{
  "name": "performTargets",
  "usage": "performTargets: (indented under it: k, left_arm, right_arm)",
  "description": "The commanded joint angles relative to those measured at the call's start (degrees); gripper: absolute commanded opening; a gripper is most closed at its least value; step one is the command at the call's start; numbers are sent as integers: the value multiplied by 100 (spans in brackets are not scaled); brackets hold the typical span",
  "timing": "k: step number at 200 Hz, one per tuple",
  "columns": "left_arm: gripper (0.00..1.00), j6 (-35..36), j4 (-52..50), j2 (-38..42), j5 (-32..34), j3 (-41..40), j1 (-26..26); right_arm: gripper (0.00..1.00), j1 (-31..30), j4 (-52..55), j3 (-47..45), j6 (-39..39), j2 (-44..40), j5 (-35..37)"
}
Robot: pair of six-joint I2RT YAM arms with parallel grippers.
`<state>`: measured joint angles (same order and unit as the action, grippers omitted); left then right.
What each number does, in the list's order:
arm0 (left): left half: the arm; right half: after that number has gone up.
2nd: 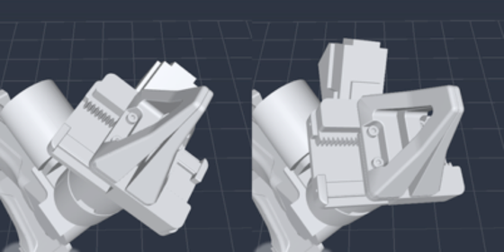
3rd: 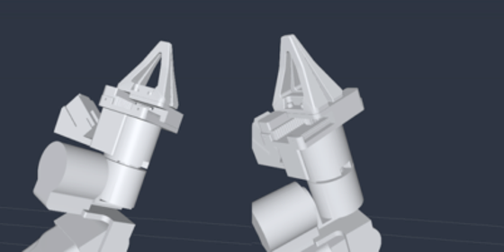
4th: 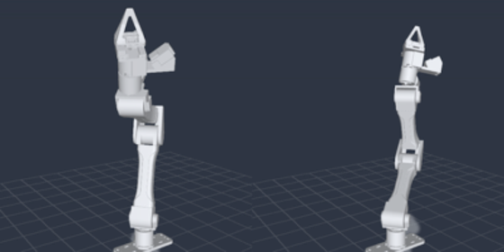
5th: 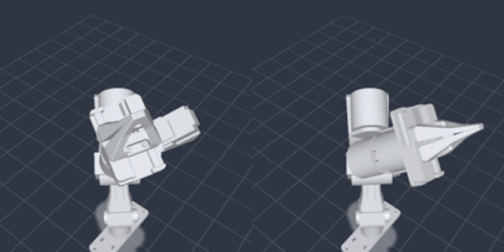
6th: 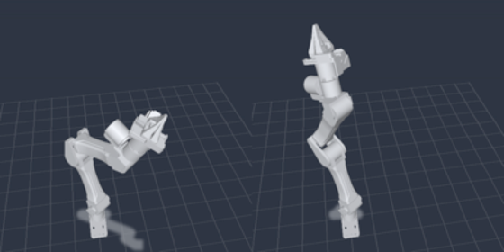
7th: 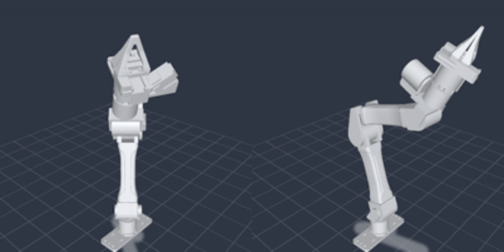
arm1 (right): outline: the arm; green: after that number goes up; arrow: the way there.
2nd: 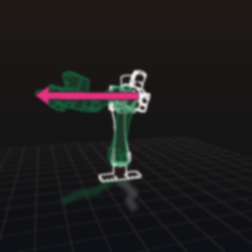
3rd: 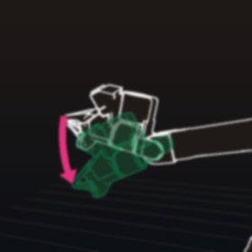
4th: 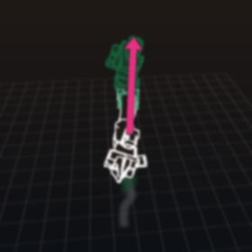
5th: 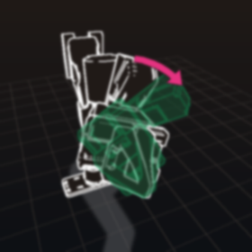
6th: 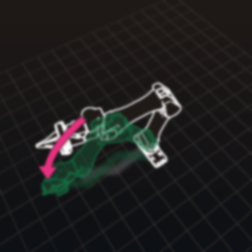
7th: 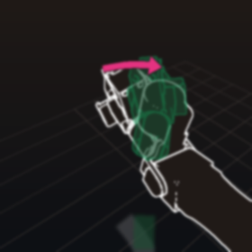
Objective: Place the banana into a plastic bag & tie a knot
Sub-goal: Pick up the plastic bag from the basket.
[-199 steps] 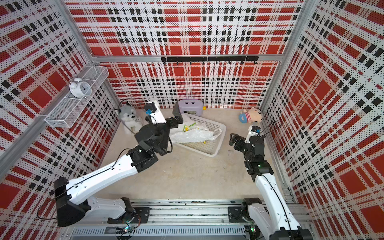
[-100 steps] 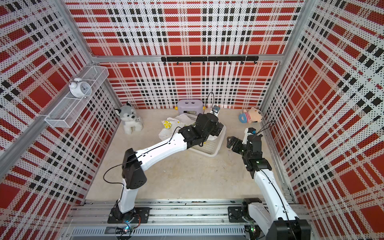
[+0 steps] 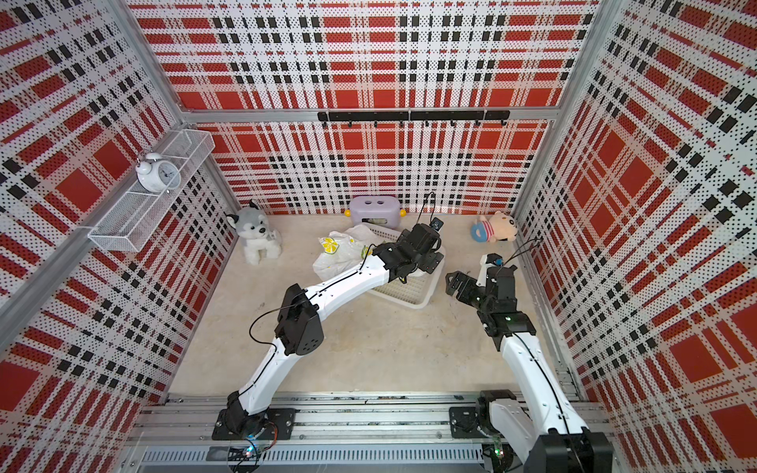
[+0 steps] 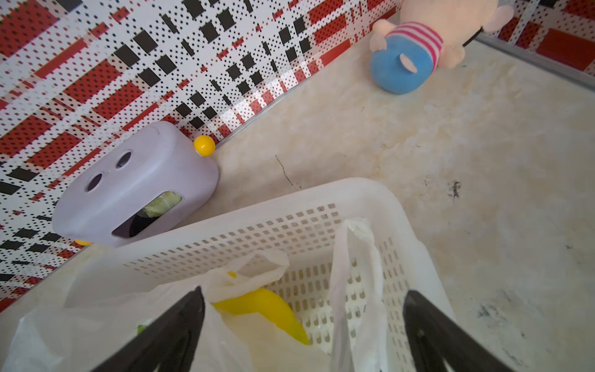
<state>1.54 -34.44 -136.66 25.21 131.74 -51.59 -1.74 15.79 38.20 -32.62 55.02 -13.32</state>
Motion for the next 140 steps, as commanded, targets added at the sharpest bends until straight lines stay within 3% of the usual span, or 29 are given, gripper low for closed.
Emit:
performTargets:
  k: [1,62,108,140]
  left_arm:
    - [98,118,3,-241,-203,177,80]
    - [100,206,42,-326,-168,-93,46]
    - [75,329,152,-282,166,-304,53]
    - [73,376,357,-13,172,-709,44]
  right_arm:
    - [100,48,38,65,45,66,-56]
    - [100,49,-65,73,51,269,-147]
    - [100,50,-151,66,51,351,-220]
    - [100,48,-188,61,49,395,-256]
